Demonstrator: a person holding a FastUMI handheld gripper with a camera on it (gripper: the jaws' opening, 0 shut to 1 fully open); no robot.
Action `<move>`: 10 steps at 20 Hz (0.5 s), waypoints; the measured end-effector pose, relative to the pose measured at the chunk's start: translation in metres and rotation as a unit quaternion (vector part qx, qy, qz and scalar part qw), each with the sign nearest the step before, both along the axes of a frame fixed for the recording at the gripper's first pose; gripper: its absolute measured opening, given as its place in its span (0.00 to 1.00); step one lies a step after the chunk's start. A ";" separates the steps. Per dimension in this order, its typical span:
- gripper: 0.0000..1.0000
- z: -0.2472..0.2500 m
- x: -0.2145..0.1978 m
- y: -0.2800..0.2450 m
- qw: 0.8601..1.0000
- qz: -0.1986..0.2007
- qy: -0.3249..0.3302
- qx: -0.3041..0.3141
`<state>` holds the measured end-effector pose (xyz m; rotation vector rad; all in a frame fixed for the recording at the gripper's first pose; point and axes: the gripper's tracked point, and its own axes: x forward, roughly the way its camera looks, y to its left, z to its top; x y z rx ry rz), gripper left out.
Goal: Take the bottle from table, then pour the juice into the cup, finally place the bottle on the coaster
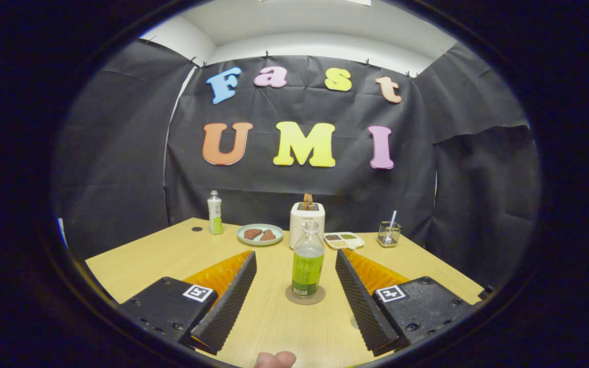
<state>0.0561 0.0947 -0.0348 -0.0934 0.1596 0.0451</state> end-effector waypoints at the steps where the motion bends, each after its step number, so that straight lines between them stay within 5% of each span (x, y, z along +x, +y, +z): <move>1: 1.00 0.003 -0.010 0.004 1.000 0.004 -0.003 0.003; 10: 1.00 -0.001 -0.065 0.016 1.000 0.025 -0.010 0.003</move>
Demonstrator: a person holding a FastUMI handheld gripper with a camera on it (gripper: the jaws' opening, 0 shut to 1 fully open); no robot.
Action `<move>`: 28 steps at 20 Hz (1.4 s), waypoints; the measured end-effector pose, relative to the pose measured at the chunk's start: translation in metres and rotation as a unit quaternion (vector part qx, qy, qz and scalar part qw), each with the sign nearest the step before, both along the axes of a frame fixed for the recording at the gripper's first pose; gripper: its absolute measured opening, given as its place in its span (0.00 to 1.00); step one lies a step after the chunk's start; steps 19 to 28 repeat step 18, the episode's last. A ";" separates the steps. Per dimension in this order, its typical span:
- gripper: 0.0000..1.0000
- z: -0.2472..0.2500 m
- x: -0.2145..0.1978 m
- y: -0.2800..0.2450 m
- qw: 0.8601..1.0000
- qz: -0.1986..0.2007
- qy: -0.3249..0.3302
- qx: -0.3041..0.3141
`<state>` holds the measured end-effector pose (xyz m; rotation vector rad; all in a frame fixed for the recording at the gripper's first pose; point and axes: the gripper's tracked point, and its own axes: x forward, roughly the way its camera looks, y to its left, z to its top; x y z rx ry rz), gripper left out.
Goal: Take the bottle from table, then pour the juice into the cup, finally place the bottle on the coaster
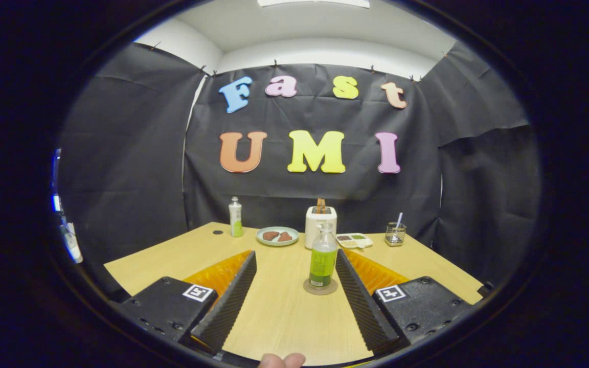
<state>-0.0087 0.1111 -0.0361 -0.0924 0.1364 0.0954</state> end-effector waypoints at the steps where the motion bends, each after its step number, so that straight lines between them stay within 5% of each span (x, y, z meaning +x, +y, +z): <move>1: 1.00 0.002 -0.003 0.000 1.000 0.000 -0.004 0.001; 28: 1.00 0.008 -0.023 0.009 0.999 0.009 -0.030 0.020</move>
